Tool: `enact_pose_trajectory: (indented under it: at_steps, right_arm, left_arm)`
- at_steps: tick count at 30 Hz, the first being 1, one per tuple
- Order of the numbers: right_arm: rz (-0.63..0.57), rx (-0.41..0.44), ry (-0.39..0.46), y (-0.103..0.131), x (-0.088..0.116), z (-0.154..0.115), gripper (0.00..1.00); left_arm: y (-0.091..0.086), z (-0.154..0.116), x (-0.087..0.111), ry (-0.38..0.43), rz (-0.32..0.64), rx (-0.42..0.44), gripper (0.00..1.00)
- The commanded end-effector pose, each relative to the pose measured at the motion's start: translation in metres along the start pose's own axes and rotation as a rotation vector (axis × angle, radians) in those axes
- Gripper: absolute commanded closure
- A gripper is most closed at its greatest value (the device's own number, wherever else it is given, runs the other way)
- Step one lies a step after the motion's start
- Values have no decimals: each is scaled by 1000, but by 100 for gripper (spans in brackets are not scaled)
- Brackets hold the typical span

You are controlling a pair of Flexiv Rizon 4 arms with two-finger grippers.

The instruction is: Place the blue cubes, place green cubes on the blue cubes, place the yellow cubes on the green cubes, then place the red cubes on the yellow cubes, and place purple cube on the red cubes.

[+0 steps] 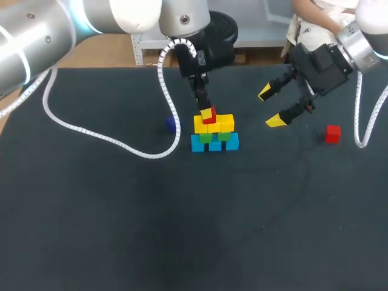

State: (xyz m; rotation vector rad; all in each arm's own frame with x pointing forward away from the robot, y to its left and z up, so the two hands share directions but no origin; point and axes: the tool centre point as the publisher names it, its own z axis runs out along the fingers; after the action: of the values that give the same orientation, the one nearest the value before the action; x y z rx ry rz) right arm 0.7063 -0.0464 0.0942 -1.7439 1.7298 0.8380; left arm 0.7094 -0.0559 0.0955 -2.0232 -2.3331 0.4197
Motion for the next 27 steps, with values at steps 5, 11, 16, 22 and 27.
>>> enact_pose_trajectory:
  at_steps: [5,11,16,22,27]
  right_arm:
    - [0,3,0,1,0,0,0]
    - [0,3,0,1,0,0,0]
    - [0,3,0,1,0,0,0]
    - [0,3,0,1,0,0,0]
    - [0,3,0,1,0,0,0]
  left_arm:
    - [5,0,-2,1,3,12,100]
    - [5,2,-1,-6,0,14,100]
    - [6,3,1,-20,-4,13,100]
    - [6,3,1,-25,-4,14,100]
    - [6,3,2,-25,-5,14,100]
